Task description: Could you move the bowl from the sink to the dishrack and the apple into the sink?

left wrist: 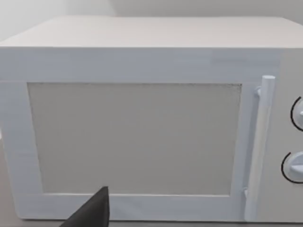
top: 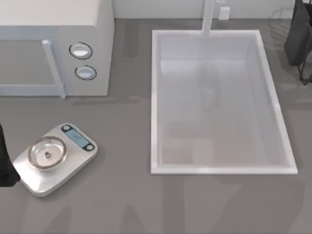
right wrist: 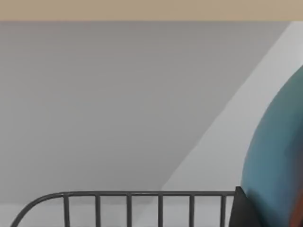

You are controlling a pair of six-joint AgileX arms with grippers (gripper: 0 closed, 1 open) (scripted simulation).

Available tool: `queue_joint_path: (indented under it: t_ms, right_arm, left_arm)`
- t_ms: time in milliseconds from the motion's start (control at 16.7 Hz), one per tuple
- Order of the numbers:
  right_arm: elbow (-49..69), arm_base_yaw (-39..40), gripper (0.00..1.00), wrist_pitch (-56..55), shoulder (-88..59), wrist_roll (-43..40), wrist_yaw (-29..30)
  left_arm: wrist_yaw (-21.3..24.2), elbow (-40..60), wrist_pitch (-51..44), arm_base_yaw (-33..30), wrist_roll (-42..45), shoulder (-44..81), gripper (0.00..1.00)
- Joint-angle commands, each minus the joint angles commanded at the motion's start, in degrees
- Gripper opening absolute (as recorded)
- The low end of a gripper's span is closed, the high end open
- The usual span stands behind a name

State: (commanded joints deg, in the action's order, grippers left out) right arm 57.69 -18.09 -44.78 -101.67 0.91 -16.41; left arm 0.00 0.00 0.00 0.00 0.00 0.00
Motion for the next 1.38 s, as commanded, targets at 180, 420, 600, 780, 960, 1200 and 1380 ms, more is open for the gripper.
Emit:
queue_joint_path:
  t_ms: [180, 420, 600, 780, 960, 1200, 1380]
  right_arm:
    - [-1.62, 0.52, 0.0, -2.38, -1.29, 0.02, 0.52]
    - [-1.62, 0.52, 0.08, -2.38, -1.29, 0.02, 0.52]
    - [-1.62, 0.52, 0.3, -2.38, -1.29, 0.02, 0.52]
    - [-1.62, 0.52, 0.53, -2.38, -1.29, 0.02, 0.52]
    - [-1.62, 0.52, 0.75, -2.38, -1.29, 0.02, 0.52]
    - [-1.62, 0.52, 1.0, -2.38, -1.29, 0.02, 0.52]
    - [-1.62, 0.52, 1.0, -2.38, -1.29, 0.02, 0.52]
  left_arm:
    - [0.0, 0.0, 0.0, 0.0, 0.0, 0.0, 1.0]
    - [0.0, 0.0, 0.0, 0.0, 0.0, 0.0, 1.0]
    - [0.0, 0.0, 0.0, 0.0, 0.0, 0.0, 1.0]
    - [0.0, 0.0, 0.0, 0.0, 0.0, 0.0, 1.0]
    - [0.0, 0.0, 0.0, 0.0, 0.0, 0.0, 1.0]
    - [0.0, 0.0, 0.0, 0.0, 0.0, 0.0, 1.0]
    - [0.0, 0.0, 0.0, 0.0, 0.0, 0.0, 1.0]
